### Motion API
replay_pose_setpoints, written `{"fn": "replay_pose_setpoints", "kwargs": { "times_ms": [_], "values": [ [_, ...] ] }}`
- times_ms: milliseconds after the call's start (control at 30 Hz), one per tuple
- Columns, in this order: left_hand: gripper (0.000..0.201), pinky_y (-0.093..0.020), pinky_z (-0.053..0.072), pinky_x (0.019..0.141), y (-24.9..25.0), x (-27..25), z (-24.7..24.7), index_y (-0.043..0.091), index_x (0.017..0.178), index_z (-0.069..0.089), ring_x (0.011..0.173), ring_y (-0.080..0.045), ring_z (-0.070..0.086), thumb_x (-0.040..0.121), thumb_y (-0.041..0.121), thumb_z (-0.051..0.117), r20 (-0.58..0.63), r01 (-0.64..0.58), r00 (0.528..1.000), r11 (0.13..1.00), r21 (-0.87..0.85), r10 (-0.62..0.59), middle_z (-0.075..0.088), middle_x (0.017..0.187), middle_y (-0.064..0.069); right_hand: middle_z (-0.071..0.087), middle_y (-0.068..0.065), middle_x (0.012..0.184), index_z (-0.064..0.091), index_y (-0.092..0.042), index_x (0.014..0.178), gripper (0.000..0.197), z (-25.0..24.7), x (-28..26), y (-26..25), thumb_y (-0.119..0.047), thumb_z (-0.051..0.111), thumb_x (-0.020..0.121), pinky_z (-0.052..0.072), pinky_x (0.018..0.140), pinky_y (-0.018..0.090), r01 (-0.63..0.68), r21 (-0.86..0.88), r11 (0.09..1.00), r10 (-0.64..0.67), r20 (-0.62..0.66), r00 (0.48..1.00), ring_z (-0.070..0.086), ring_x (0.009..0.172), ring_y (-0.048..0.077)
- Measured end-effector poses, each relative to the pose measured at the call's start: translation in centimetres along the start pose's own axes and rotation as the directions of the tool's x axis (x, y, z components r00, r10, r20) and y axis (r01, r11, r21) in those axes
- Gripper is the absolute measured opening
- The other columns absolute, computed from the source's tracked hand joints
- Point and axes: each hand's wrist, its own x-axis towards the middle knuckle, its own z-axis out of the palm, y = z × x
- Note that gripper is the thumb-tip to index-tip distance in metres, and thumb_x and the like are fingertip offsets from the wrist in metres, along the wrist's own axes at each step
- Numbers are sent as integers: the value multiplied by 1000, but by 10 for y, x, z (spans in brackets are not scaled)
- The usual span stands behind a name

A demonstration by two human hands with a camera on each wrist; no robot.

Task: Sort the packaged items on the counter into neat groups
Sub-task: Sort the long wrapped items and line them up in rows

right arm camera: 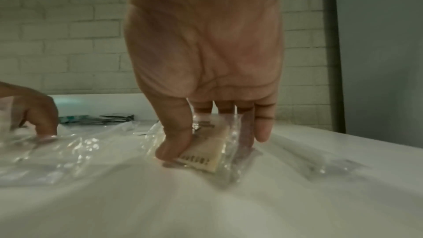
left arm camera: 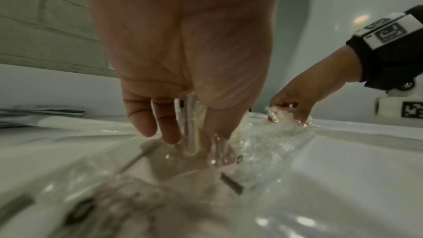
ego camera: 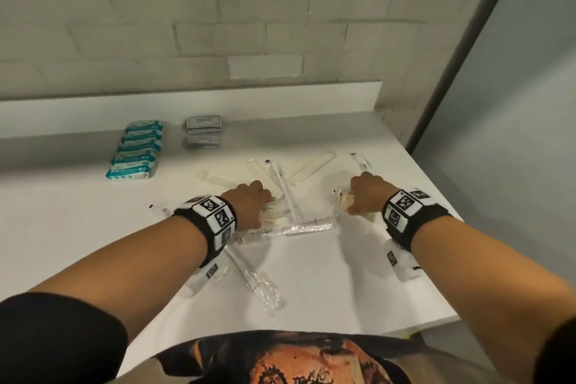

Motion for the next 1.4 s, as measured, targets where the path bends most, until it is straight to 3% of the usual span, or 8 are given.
{"fn": "replay_pose_setpoints", "kwargs": {
  "times_ms": [300,433,667,767,967,1233,1300,1400],
  "values": [
    [61,-30,48,84,19,-4,-10,8,124,54,105,-23,58,79,45,70,223,201,955,980,-1,-196,60,118,-5,56,8,126,43,-9,130,68,8,7,0,-38,72,76,48,89,32,9,74,997,-16,89,996,56,113,26],
    [28,-26,38,61,14,-17,-16,15,94,53,79,-16,52,81,34,67,0,264,956,864,-429,-292,57,93,-2,58,5,108,45,-7,129,55,-10,-1,-9,-29,68,83,41,73,25,83,260,962,-88,10,996,56,95,22],
    [51,-33,44,82,35,-33,-40,19,136,50,106,-23,54,93,48,49,-199,-266,935,-212,-940,-292,60,117,-3,65,3,91,53,-11,114,23,-60,-44,-63,0,50,94,49,67,27,284,959,3,-365,-264,893,62,81,17],
    [54,-49,54,88,48,-42,-42,9,134,52,106,-32,62,91,42,49,-217,-276,959,-423,-863,-184,62,124,-17,66,6,88,61,-5,105,16,-54,-51,-87,-4,61,89,49,67,31,366,929,61,-330,-327,885,62,78,20],
    [40,-42,56,83,50,-58,-25,-2,125,56,95,-28,69,87,6,60,-263,-368,922,-431,-824,-284,68,108,-16,62,1,73,61,-15,83,17,-45,-58,-89,-13,77,77,43,51,14,413,899,147,-249,-371,895,56,59,7],
    [22,-27,49,65,30,-73,-25,18,108,65,83,-17,64,89,30,62,-128,-304,915,-444,-843,-383,71,96,-2,66,7,66,54,-8,62,27,-48,-60,-99,-6,75,78,40,47,23,453,889,65,-187,-435,881,48,42,11],
    [24,-26,50,60,19,-78,-28,17,106,62,75,-17,63,91,36,59,-53,-252,925,-501,-828,-377,71,96,-7,60,4,70,56,-4,63,23,-52,-59,-102,1,73,77,47,55,25,644,759,102,-135,-630,764,55,51,12],
    [25,-27,55,58,6,-88,-32,11,99,64,72,-19,66,89,34,61,-19,-213,941,-550,-807,-338,69,88,-9,61,1,84,69,-6,69,13,-51,-60,-107,4,67,77,49,69,21,893,239,380,-342,-861,376,60,76,10]
  ]
}}
